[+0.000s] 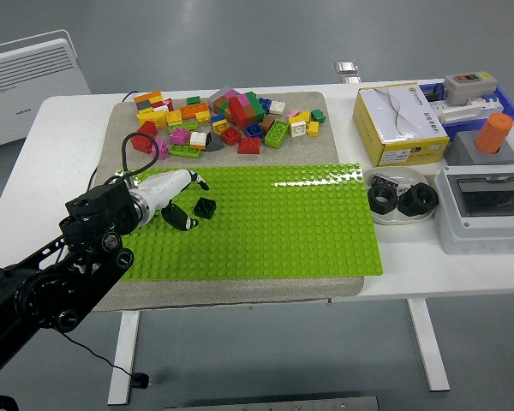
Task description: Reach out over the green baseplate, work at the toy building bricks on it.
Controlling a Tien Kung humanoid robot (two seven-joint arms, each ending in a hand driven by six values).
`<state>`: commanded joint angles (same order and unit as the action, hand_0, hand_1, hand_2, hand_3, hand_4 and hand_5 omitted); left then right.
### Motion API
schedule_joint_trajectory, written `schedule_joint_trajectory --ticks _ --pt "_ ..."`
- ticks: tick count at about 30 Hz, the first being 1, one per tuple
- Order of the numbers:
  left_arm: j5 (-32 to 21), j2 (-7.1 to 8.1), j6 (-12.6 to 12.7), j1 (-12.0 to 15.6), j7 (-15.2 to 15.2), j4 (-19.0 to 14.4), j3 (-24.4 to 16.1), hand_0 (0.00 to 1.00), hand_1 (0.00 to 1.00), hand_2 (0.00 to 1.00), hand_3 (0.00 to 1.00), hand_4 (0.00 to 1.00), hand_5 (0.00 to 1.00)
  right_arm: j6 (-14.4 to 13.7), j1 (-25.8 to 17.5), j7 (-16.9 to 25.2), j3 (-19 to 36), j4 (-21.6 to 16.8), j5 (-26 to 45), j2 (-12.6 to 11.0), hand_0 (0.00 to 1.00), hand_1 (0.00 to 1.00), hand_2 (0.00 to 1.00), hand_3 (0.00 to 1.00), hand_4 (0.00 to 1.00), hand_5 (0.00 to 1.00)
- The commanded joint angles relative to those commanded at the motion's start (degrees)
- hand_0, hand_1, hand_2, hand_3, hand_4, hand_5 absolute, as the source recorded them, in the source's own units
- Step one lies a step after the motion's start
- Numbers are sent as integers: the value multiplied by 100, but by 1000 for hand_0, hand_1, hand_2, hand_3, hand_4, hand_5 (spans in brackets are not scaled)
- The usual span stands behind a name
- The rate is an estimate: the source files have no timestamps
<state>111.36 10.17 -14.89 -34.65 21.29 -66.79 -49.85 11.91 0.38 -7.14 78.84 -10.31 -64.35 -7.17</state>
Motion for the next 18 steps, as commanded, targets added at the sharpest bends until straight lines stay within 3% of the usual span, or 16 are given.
schedule_joint_trajectory --ticks 6,18 --pt "63 106 -26 108 20 -151 27 998 998 998 789 767 2 -9 -2 -3 20 0 3 -4 695 688 821 858 844 998" --pt "135 117 -74 282 88 -397 -60 998 998 998 779 800 2 -29 -24 -2 0 0 19 -11 695 687 821 859 845 998"
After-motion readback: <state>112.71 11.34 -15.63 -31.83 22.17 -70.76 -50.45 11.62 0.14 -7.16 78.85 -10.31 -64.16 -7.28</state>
